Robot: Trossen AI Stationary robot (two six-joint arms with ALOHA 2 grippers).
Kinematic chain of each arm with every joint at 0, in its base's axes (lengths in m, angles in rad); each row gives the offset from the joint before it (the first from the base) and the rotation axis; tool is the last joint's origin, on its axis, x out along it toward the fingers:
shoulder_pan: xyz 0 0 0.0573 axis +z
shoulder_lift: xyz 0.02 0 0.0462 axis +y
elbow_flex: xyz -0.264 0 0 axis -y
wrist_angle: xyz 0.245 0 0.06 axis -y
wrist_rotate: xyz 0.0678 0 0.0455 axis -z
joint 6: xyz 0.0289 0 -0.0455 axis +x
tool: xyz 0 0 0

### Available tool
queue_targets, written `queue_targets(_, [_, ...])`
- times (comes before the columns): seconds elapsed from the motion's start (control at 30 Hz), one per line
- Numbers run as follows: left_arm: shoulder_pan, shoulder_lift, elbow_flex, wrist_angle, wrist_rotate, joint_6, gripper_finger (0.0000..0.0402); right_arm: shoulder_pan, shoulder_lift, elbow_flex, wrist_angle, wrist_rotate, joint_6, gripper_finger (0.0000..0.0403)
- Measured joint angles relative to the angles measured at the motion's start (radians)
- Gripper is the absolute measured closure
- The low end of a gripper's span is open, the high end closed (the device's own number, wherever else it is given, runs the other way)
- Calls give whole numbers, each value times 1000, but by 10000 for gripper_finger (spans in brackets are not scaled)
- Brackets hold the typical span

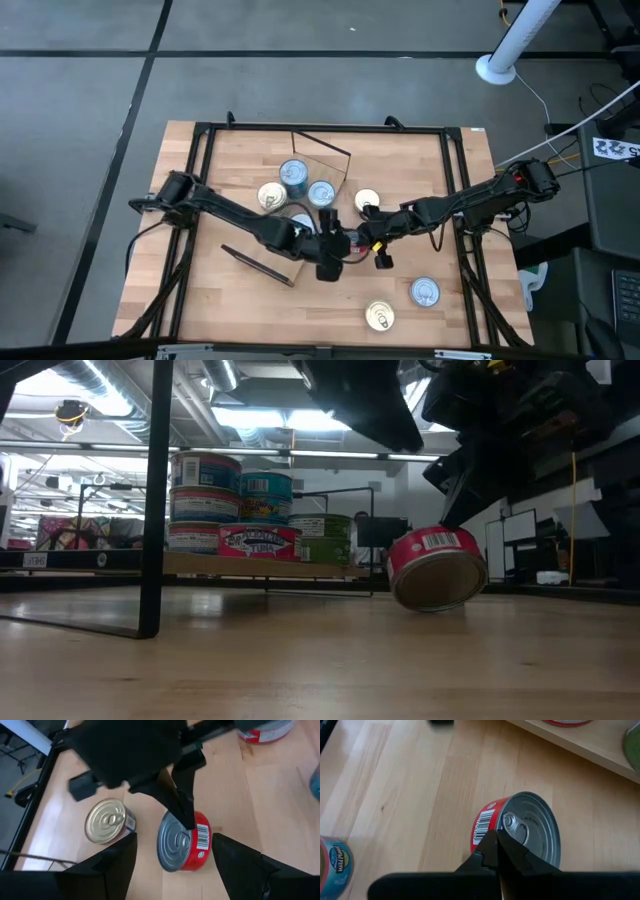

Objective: Stack canned seafood by type on shelf
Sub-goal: Stack the top red tuna can on top of the red tuna can on the shelf

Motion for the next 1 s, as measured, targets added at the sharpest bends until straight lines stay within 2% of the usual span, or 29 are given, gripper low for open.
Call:
queue_targets(0.3, [2, 86, 0, 68, 0, 43, 149, 0, 0, 0, -1, 0, 0, 403])
queue_targets(0.73, [4, 102, -1, 106, 1, 10, 149, 0, 0, 0, -1, 0, 0, 403])
queue_targets(1.0, [3, 167, 0, 114, 2, 6, 149, 0, 0, 0, 0, 0, 0, 403])
